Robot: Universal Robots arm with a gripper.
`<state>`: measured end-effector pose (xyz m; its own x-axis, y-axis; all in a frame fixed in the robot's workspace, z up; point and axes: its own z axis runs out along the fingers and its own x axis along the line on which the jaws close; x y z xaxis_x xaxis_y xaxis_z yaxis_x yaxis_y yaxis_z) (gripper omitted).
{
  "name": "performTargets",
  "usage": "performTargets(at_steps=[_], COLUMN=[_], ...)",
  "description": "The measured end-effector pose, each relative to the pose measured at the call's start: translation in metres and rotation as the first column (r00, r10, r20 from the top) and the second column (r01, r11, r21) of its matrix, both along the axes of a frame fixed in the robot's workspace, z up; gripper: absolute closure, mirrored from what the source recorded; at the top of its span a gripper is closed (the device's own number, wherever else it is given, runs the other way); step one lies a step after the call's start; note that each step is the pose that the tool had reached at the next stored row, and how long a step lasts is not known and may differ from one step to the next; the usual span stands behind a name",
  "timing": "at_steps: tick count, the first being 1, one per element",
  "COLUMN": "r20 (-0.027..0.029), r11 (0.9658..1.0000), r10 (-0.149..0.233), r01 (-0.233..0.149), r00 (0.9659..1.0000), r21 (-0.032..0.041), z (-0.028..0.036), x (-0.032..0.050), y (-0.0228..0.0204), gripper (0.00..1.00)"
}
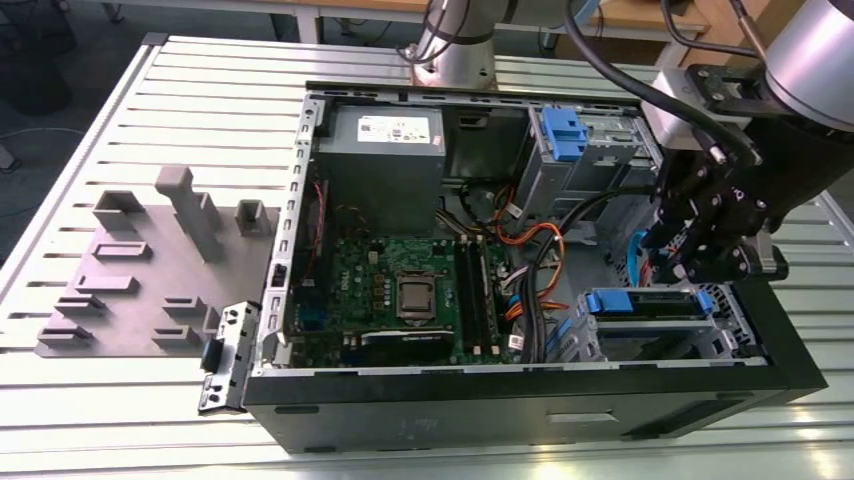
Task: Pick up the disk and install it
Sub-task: 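Insert the first disk wire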
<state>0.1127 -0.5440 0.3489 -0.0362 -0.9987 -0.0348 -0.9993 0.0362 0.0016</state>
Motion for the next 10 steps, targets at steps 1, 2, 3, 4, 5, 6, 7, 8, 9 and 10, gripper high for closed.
performTargets(at_steps=[1,2,3,4,5,6,7,8,9,10], r20=[0.0003,0.0005,0.0006,0.0007,0.0007,0.0007,0.0007,0.0007,0.0007,0.0007], r11=[1.0000,1.0000,1.0000,1.0000,1.0000,1.0000,1.0000,1.0000,1.0000,1.0000], r10=[0.000,-0.001,-0.001,-0.001,-0.001,-0.001,-0.001,-0.001,-0.001,-0.001], r01=[0.000,0.001,0.001,0.001,0.001,0.001,0.001,0.001,0.001,0.001], r00=[1.0000,1.0000,1.0000,1.0000,1.0000,1.0000,1.0000,1.0000,1.0000,1.0000], r21=[0.0001,0.0001,-0.0001,-0.0001,0.0001,0.0001,0.0001,0.0001,0.0001,0.0002], z=[-0.0007,-0.0010,-0.0010,-0.0010,-0.0011,-0.0011,-0.0011,-0.0011,-0.0012,-0.0012], x=[0.0000,0.0000,0.0000,0.0000,0.0000,0.0000,0.0000,0.0000,0.0000,0.0000], y=[0.0000,0.0000,0.0000,0.0000,0.0000,0.0000,0.0000,0.0000,0.0000,0.0000], gripper=[0.58,0.58,0.58,0.58,0.58,0.58,0.58,0.58,0.58,0.58])
